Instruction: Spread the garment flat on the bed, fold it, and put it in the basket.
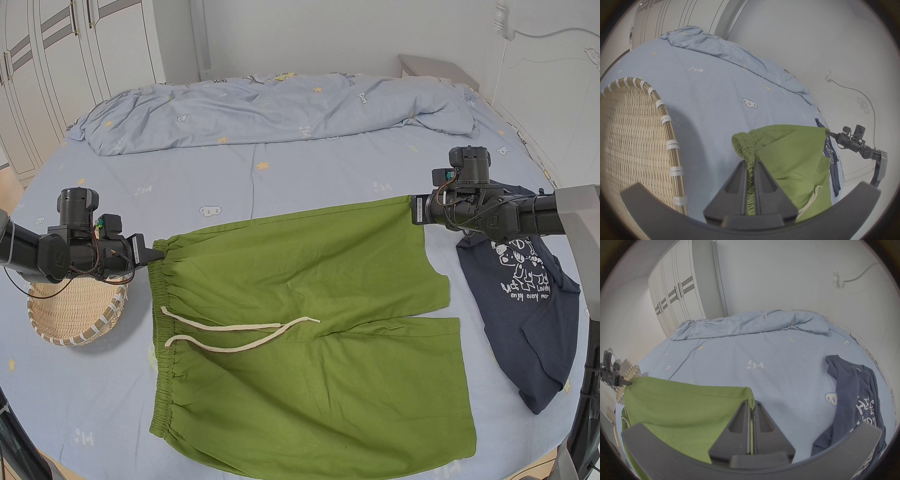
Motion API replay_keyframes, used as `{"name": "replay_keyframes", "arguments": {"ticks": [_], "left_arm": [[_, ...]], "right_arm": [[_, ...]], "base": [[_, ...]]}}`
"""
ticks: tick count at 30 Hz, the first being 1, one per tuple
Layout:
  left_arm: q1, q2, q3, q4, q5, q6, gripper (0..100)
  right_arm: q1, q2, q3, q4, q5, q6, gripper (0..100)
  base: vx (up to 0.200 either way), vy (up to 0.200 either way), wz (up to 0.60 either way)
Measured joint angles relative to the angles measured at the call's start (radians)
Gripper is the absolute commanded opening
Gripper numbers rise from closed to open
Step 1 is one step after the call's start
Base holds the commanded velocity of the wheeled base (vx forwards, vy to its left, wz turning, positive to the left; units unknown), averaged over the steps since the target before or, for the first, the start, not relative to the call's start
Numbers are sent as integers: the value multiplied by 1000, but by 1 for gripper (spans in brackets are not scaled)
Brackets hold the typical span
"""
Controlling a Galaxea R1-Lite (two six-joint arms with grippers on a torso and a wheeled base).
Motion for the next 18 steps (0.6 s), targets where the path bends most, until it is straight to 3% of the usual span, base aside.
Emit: {"name": "replay_keyframes", "arguments": {"ticks": [10,11,18], "left_arm": [[12,-10,1,0,0,0,0],[13,-10,1,0,-1,0,100],[5,-12,1,-1,4,32,100]], "right_arm": [[1,14,-9,-1,0,2,0],[1,15,-10,-1,0,2,100],[7,17,-8,0,0,5,100]], "base": [[0,0,0],[0,0,0],[0,0,0]]}}
